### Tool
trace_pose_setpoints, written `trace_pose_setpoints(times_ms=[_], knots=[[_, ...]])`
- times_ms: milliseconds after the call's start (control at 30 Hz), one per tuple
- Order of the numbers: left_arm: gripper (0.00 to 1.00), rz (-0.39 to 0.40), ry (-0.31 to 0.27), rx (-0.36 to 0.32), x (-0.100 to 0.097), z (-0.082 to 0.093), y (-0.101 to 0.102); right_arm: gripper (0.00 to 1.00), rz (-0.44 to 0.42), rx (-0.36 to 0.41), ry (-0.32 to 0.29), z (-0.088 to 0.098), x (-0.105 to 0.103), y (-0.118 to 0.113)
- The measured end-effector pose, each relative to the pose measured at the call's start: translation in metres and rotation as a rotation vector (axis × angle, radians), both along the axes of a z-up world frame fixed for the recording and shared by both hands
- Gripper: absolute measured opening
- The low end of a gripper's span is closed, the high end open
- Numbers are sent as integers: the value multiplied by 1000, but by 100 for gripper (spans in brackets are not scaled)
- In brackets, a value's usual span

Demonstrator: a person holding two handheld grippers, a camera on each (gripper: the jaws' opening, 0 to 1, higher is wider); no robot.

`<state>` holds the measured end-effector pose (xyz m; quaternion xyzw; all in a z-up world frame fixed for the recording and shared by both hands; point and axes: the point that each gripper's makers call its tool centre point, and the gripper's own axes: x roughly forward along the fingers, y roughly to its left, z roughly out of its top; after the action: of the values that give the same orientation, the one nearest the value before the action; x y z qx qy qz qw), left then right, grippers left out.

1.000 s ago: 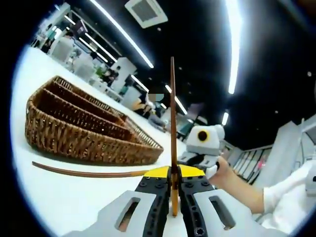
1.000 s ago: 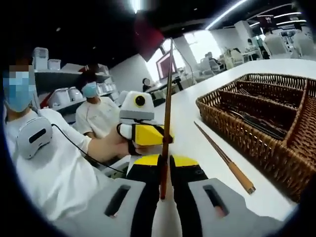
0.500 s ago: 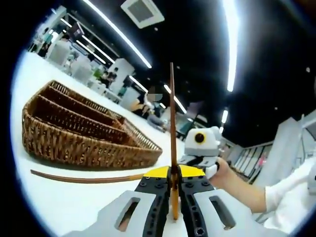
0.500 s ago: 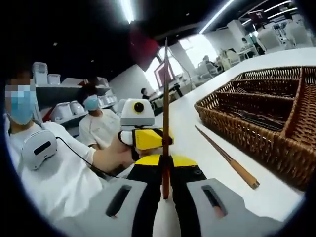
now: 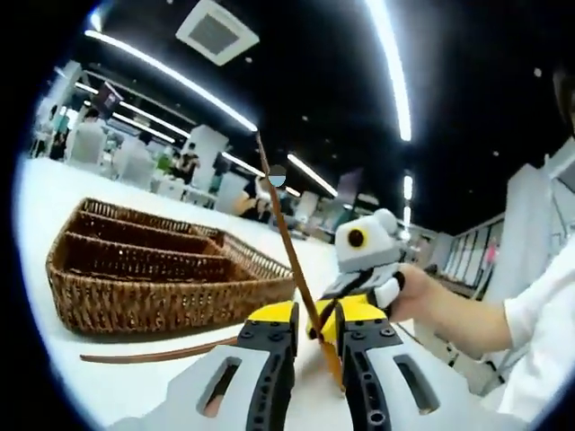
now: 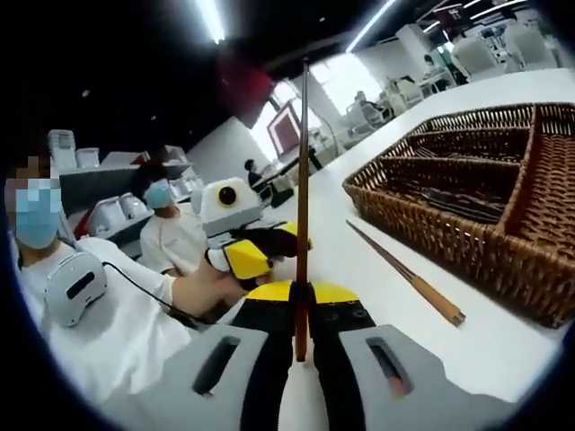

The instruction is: Arrange the knives, forks, and spoons in their matching storage slots by inserting each utensil handle-first until every utensil is classified and aligned in the correct compartment

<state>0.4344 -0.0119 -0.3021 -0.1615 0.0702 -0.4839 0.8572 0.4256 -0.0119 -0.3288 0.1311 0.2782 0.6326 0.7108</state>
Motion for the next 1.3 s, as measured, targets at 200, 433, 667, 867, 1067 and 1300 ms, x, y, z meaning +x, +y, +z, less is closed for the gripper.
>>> trace_pose_setpoints(times_ms=[200, 433, 667, 867, 1067, 1300], knots=[[24, 53, -112, 159, 2, -11, 10, 5, -25, -19, 24, 5, 6, -7], [26, 90, -202, 277, 1, -18, 13, 5, -94, -76, 90, 9, 23, -23], [29, 125, -263, 356, 5, -24, 19, 5, -147, -181, 149, 14, 38, -40], [32, 132, -301, 400, 2, -30, 17, 5, -200, -305, 189, 16, 59, -58], [32, 135, -312, 413, 2, -32, 18, 5, -259, -336, 230, 22, 76, -68], [32, 140, -332, 422, 2, -31, 17, 5, -329, -424, 279, 21, 99, -84]])
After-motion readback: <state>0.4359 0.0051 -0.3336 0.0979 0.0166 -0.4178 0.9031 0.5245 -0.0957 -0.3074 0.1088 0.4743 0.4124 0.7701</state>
